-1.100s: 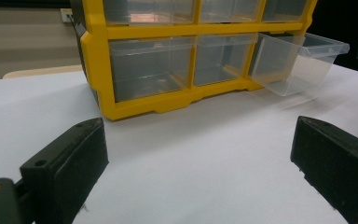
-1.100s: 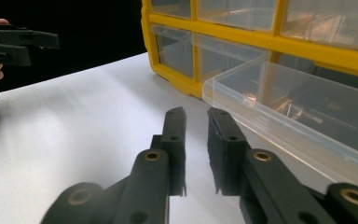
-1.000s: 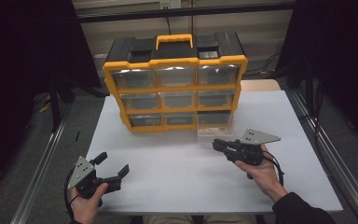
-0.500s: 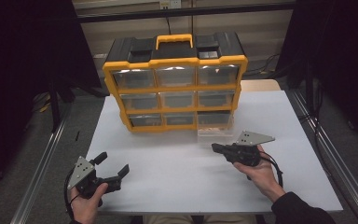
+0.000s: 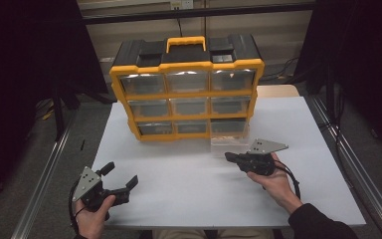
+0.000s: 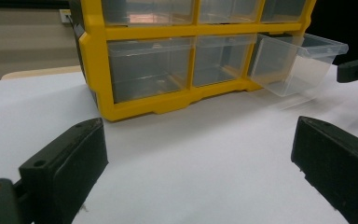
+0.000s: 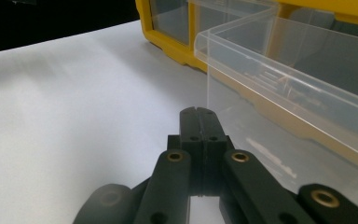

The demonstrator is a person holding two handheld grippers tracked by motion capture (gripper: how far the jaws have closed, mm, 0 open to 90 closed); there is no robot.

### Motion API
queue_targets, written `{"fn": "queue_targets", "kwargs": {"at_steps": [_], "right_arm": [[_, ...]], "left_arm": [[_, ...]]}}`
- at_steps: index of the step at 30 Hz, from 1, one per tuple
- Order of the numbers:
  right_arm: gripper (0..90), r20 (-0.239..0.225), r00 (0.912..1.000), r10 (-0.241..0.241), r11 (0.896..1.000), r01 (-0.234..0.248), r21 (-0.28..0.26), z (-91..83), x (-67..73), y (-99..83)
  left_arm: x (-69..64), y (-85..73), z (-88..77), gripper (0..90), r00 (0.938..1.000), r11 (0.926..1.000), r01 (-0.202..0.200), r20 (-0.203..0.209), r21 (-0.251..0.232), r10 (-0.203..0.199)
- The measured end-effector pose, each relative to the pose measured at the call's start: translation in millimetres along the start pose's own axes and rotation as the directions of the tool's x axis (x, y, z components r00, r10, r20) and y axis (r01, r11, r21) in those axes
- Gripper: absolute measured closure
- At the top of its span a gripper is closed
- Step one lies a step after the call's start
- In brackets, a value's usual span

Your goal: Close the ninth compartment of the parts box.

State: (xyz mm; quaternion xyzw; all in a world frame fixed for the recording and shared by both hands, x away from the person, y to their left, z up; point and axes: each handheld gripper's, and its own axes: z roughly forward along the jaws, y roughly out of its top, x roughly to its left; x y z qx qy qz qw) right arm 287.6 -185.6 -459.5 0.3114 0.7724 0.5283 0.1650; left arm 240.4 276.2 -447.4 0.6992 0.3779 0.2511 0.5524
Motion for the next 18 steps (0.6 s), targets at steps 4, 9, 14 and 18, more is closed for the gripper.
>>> {"fn": "queue_targets", "kwargs": {"at_steps": [4,9,14,18], "right_arm": [[90.0,0.006,1.0000,-0.005,1.000,0.005,0.010,4.6,-2.3,-0.9],[90.0,0.018,0.9998,-0.002,1.000,0.001,0.011,9.1,-5.1,-1.1],[90.0,0.030,0.9995,-0.001,1.000,0.001,0.008,11.4,-7.5,-0.9],[90.0,0.041,0.9992,-0.003,1.000,0.002,0.010,13.1,-9.4,-1.0]], "left_arm": [[0.1,-0.2,0.1,3.3,1.0000,1.0000,0.006,-0.001,-0.001,-0.006],[0.2,-0.3,0.1,3.3,1.0000,1.0000,0.005,-0.004,0.000,-0.005],[-0.1,-0.2,0.5,3.3,1.0000,1.0000,0.002,0.000,-0.001,-0.002],[0.7,0.0,-0.1,3.3,0.9999,0.9999,-0.010,0.000,0.008,0.010]]}}
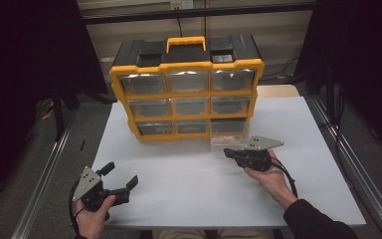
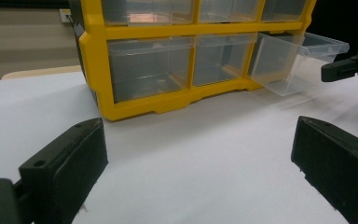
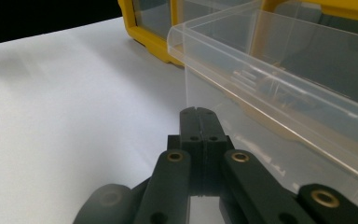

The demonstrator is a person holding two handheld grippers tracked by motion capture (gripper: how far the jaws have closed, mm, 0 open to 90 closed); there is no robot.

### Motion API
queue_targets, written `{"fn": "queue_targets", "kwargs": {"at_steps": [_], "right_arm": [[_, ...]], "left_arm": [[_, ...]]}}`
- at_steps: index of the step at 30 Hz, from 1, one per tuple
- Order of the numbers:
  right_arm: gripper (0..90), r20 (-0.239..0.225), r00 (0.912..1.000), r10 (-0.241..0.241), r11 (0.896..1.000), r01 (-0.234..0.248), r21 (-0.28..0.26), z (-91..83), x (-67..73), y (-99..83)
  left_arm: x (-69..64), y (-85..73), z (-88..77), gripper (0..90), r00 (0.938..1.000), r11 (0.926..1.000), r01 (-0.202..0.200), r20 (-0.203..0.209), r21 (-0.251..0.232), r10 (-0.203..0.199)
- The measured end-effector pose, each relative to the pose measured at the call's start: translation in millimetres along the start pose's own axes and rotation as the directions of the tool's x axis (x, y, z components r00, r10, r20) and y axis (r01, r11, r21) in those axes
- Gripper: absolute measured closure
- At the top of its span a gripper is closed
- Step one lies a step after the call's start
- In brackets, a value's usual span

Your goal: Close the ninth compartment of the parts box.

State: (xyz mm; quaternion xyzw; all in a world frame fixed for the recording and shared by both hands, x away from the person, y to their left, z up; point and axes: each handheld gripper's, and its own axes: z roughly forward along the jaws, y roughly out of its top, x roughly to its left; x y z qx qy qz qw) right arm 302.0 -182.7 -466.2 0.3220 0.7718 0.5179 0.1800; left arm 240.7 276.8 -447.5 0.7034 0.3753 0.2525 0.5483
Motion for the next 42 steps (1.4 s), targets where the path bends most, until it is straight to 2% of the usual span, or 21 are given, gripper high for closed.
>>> {"fn": "queue_targets", "kwargs": {"at_steps": [1,20,30,42], "right_arm": [[90.0,0.004,1.0000,0.000,1.000,0.000,-0.001,0.6,-0.5,0.0],[90.0,0.053,0.9986,-0.002,1.000,0.003,-0.008,6.1,-9.5,-0.3],[90.0,0.044,0.9989,-0.011,1.000,0.011,-0.008,11.1,-7.2,4.1],[90.0,0.062,0.9980,-0.009,1.000,0.010,-0.010,14.0,-7.9,5.4]], "left_arm": [[-0.9,-0.1,0.6,3.3,0.9999,0.9999,0.010,0.000,-0.008,-0.010],[-1.3,0.1,0.3,3.3,0.9999,0.9998,0.013,-0.003,-0.013,-0.013],[-1.5,0.3,0.0,3.4,1.0000,0.9999,0.007,-0.002,-0.013,-0.007],[-1.2,0.0,0.3,3.3,1.0000,1.0000,0.006,0.000,-0.007,-0.006]]}}
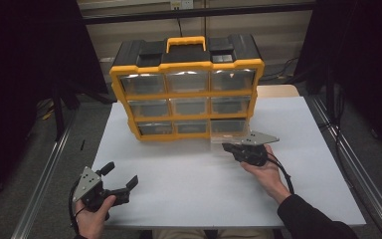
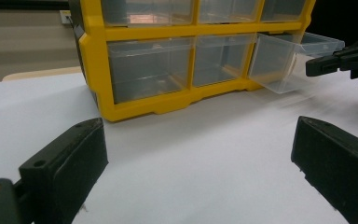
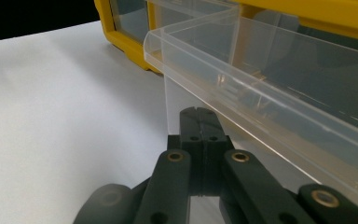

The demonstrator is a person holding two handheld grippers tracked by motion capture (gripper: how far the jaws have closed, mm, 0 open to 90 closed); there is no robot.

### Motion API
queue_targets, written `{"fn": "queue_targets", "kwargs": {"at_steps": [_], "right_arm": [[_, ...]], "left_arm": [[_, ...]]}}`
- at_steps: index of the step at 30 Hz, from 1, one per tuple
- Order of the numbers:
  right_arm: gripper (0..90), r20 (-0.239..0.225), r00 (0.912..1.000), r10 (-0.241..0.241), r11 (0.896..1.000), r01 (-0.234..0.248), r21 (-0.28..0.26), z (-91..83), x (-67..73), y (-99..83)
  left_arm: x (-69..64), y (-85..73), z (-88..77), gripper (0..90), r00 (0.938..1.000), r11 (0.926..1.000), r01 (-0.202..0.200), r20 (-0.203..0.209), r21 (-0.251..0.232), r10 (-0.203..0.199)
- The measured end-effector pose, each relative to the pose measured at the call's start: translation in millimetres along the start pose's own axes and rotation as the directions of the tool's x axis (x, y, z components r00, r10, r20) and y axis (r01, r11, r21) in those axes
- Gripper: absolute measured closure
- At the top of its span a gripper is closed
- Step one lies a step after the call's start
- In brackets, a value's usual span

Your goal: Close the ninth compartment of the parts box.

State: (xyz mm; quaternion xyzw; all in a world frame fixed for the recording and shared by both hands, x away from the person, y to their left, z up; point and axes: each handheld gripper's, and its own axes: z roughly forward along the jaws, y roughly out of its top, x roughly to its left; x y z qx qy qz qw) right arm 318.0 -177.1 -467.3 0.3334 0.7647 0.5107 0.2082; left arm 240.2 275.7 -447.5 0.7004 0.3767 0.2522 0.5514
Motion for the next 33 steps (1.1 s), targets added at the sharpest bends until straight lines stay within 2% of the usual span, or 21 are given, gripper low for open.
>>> {"fn": "queue_targets", "kwargs": {"at_steps": [3,33], "right_arm": [[90.0,0.000,1.0000,0.000,1.000,0.000,0.000,0.4,0.1,0.2],[90.0,0.039,0.9992,0.002,0.999,-0.001,-0.046,3.4,-5.6,3.0]], "left_arm": [[-0.6,-0.4,0.5,3.3,1.0000,1.0000,0.008,0.001,0.000,-0.008],[-0.6,-0.3,0.5,3.4,1.0000,1.0000,-0.001,0.000,0.000,0.001]]}}
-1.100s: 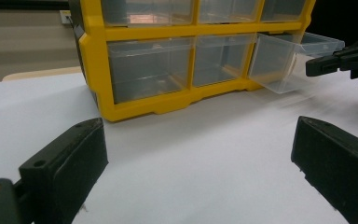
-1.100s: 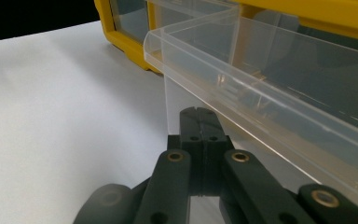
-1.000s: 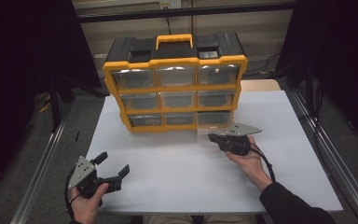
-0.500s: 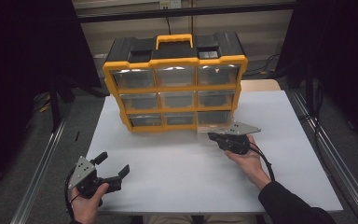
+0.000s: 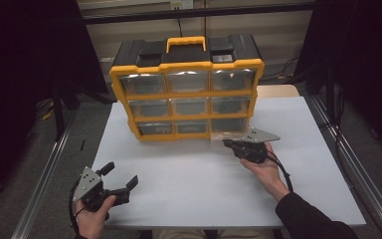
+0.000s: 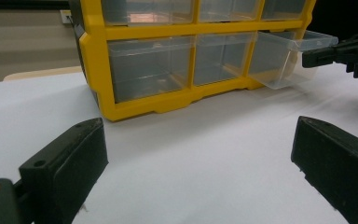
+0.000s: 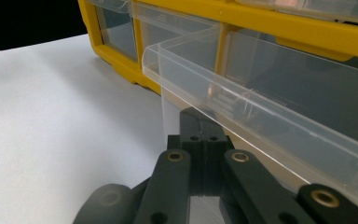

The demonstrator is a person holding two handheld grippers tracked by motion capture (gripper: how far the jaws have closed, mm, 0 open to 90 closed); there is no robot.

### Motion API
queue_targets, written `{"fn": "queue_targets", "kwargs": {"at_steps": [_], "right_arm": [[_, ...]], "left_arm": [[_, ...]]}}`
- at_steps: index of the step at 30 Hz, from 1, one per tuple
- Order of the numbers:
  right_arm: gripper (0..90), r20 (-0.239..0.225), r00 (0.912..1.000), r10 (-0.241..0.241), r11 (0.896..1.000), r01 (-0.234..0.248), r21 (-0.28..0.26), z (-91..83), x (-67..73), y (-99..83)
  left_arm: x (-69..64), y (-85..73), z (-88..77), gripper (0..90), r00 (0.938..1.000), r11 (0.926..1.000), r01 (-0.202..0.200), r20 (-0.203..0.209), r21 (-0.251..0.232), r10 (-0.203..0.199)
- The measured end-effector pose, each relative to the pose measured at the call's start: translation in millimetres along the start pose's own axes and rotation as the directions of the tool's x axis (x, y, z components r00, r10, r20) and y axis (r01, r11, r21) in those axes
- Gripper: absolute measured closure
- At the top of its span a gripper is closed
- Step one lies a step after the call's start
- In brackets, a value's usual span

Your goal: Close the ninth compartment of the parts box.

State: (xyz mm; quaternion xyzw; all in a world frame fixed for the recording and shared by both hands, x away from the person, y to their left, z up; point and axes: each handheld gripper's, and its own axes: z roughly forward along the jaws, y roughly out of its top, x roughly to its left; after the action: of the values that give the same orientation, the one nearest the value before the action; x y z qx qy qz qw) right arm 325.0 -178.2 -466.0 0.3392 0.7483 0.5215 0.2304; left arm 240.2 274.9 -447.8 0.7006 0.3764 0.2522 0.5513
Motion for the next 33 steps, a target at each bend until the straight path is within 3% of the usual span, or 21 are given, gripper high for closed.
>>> {"fn": "queue_targets", "kwargs": {"at_steps": [33], "right_arm": [[90.0,0.026,0.9995,0.018,1.000,-0.018,0.003,4.4,-8.0,-2.0]], "left_arm": [[0.3,0.4,-0.5,3.4,1.0000,1.0000,-0.009,-0.005,-0.001,0.009]]}}
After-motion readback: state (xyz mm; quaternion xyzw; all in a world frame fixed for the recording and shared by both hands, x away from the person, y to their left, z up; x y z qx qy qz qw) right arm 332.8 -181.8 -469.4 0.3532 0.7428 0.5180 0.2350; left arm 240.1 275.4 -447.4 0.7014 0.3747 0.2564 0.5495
